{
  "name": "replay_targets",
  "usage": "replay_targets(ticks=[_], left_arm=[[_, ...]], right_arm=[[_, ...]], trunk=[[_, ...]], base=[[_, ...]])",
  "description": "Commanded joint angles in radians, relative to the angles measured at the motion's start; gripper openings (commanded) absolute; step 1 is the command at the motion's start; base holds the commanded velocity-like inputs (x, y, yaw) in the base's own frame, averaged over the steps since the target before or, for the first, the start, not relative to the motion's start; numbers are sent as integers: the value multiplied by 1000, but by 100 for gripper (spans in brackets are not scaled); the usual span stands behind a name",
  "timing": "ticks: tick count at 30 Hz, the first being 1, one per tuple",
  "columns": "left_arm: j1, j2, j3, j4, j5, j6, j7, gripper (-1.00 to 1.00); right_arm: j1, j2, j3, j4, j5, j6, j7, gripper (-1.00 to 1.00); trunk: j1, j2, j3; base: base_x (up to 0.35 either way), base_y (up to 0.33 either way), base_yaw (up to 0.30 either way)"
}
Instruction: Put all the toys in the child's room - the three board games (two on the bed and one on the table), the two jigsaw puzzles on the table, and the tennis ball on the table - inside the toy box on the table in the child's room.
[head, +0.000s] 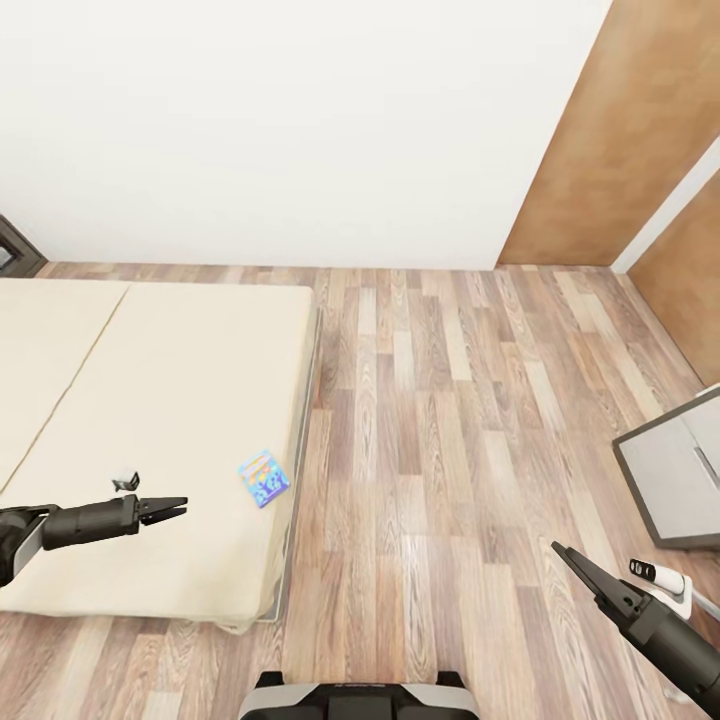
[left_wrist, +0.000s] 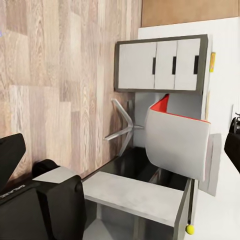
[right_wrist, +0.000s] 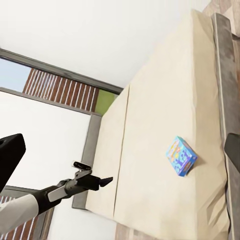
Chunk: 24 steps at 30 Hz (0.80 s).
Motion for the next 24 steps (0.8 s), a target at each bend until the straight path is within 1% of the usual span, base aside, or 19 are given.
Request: replay_targets(ticks=[1, 15, 19, 24], left_arm=[[-1, 0, -1, 0, 0, 11, -4, 100], [0, -6, -2, 0, 0, 11, -3, 100], [0, -13, -1, 0, 0, 11, 25, 100], [0, -21, 0, 0, 0, 11, 40, 100]], right_arm=[[0, 0, 0, -1, -6, 7, -1, 100], [0, -1, 0, -1, -7, 7, 0, 100], [0, -1, -1, -1, -7, 7, 0, 100], [0, -1, -1, -1, -6, 7, 0, 100]], trunk=[[1, -1, 1], [1, -1, 24], [1, -1, 30], [1, -1, 38]], base=[[0, 0, 0], [0, 0, 0], [0, 0, 0], [0, 0, 0]])
